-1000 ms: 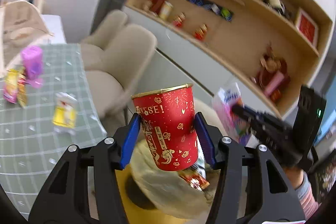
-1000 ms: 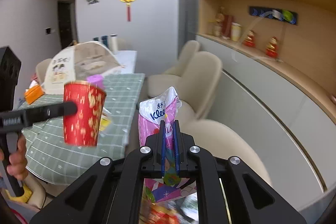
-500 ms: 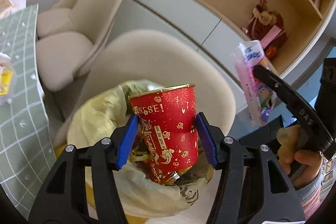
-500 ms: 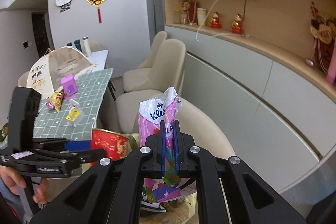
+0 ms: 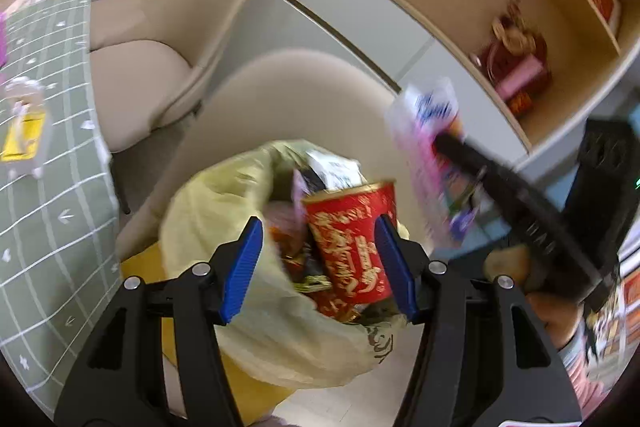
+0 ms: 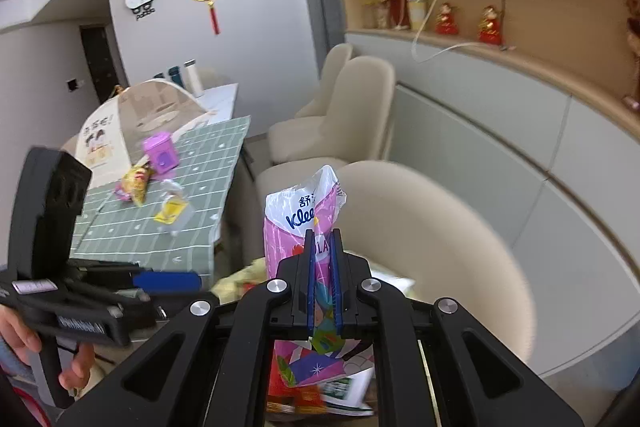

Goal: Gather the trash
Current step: 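Carry the cup and tissue pack over the trash bag and release them, then move both tools back over the table toward the remaining items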

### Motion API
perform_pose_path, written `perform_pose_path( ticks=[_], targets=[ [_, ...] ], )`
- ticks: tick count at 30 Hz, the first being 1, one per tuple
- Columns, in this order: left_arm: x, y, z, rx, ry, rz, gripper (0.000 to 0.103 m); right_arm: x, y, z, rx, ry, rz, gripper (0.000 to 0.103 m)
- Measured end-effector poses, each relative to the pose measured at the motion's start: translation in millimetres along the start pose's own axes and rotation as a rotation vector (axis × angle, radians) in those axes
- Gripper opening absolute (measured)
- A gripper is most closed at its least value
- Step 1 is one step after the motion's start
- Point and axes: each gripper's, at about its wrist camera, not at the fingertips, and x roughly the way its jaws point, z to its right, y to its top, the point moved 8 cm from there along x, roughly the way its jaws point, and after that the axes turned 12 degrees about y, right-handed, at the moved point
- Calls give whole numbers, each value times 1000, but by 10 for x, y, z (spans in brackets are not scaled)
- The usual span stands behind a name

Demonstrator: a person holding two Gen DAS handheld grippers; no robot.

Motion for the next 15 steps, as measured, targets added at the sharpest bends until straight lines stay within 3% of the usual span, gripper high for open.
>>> perform_pose_path(
  ticks=[7, 12, 15],
  targets=[
    [-414, 30, -541, -78, 94, 73, 55, 536, -688, 2, 32, 0, -149, 8],
    [-607, -12, -979, -161, 159, 101, 55, 743, -978, 128, 94, 5, -243, 8],
    [-657, -76, -1247, -222, 192, 107, 55, 728, -984, 149, 96, -7, -249, 8]
  ],
)
